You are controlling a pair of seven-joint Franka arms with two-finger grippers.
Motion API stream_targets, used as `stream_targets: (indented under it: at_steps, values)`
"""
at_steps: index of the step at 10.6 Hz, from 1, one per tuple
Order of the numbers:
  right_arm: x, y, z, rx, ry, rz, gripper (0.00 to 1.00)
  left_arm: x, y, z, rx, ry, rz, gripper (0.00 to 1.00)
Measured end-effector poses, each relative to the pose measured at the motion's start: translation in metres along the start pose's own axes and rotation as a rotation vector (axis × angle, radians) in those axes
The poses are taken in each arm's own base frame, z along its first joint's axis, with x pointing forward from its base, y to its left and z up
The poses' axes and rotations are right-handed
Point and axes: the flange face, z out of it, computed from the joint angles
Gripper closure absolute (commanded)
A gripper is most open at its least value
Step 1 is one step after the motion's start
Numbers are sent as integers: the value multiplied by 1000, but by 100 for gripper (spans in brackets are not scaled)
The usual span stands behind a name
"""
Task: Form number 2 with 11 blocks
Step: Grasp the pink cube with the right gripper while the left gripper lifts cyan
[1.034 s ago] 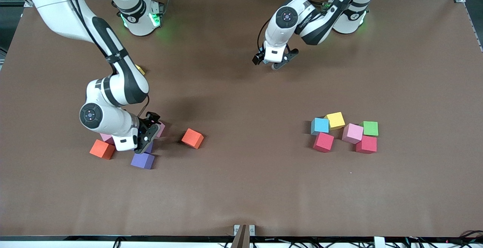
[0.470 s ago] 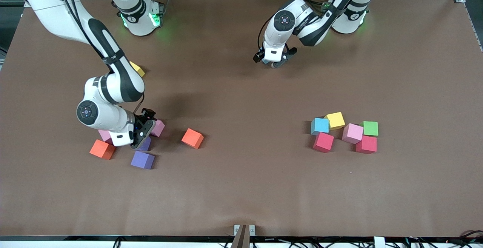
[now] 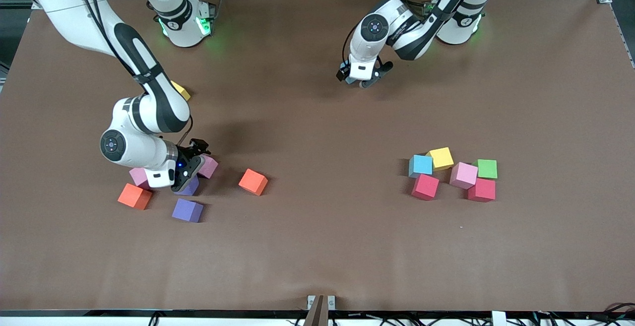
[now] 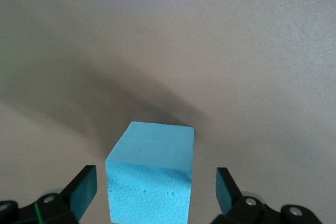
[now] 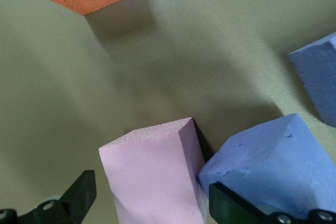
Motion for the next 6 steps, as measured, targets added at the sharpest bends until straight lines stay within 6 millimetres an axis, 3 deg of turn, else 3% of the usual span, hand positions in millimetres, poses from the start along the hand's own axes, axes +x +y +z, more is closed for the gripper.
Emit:
stream_targets:
  at_steps: [3, 4, 6]
  values:
    - [5, -8, 8, -52, 39, -15, 0, 0, -1, 2, 4, 2, 4, 0]
    - [7, -13, 11, -52, 41, -21, 11, 0, -1, 3, 5, 0, 5, 8]
    - [10, -20, 19, -52, 42, -32, 56, -1, -1, 6, 0, -1, 13, 32]
